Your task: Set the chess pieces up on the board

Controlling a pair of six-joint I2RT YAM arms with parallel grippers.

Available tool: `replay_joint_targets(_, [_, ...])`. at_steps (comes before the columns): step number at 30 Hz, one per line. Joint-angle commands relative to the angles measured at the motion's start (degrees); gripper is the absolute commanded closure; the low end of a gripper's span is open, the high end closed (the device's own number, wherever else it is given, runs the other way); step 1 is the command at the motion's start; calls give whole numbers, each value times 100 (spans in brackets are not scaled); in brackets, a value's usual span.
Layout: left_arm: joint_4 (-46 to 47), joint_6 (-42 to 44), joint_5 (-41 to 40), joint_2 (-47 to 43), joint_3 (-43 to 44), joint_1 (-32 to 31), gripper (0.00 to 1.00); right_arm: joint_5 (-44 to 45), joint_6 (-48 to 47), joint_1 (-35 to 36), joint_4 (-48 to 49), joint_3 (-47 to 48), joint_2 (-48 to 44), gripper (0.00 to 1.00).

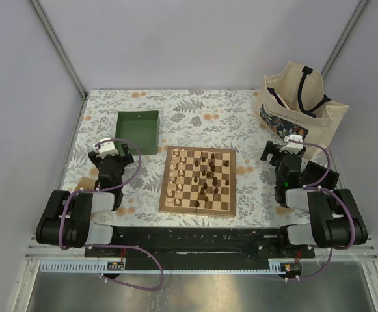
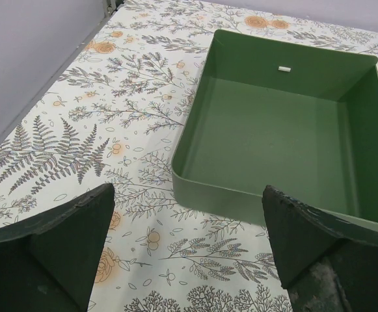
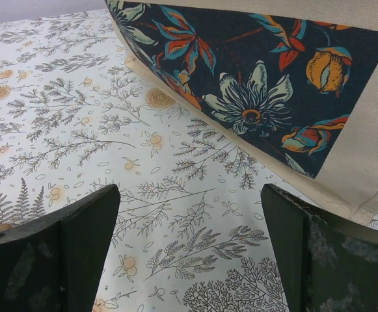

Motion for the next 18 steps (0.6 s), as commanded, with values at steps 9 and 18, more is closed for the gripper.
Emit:
replay_joint_targets(9, [272, -37, -88, -8, 163, -19, 1, 461, 477, -1, -2830, 1042, -1428, 0])
replay_joint_targets(18, [-3421, -675, -816, -1088, 1724, -19, 1, -100, 1611, 8, -4563, 1263, -2756, 0])
